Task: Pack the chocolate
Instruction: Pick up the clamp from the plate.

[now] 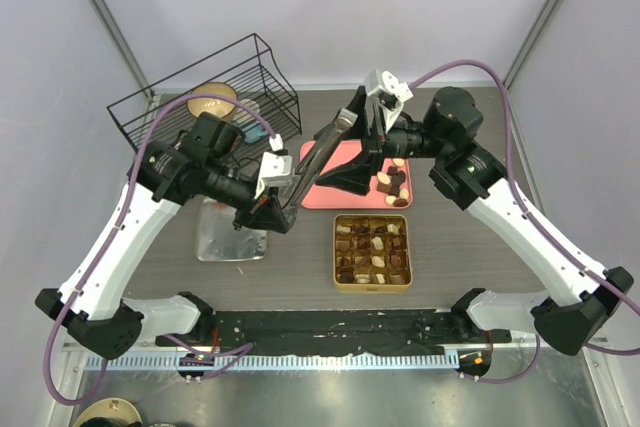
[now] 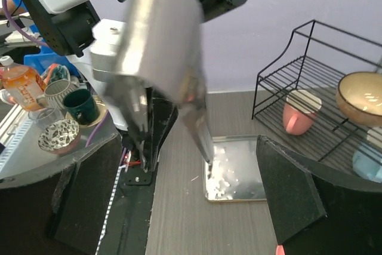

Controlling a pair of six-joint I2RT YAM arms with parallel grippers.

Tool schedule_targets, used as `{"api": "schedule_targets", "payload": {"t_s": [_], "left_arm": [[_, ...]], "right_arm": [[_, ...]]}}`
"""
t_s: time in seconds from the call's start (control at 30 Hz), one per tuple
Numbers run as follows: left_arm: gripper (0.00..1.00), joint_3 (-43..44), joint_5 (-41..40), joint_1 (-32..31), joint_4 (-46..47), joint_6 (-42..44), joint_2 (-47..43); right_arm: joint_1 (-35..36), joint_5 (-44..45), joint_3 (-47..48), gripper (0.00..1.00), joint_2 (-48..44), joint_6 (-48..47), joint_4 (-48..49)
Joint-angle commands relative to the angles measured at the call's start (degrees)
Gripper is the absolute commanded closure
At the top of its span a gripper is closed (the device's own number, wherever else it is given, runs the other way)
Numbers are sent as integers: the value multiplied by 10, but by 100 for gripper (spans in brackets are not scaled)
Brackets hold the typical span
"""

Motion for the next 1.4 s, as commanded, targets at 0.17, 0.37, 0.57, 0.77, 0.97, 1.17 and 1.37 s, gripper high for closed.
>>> {"api": "schedule_targets", "payload": {"t_s": [0.17, 0.37, 0.57, 0.77, 0.97, 1.17, 1.37], "left_arm": [[98, 22, -1, -4, -171, 11, 13], [98, 33, -6, -4, -171, 8, 18], [98, 42, -7, -4, -170, 4, 17], [98, 40, -2, -4, -170, 4, 17], [98, 40, 2, -4, -171, 4, 17], [98, 42, -8, -4, -171, 5, 9], [98, 42, -2, -4, -171, 5, 4]], "right_arm": [[9, -12, -2, 2, 24, 42, 23], [29, -10, -10, 10, 31, 67, 59], [37, -14, -45, 19, 34, 113, 105], [48, -10, -51, 27, 43, 131, 117], [52, 0, -53, 39, 52, 148, 142], [59, 0, -65, 59, 52, 161, 149], [63, 10, -91, 42, 26, 161, 159]]}}
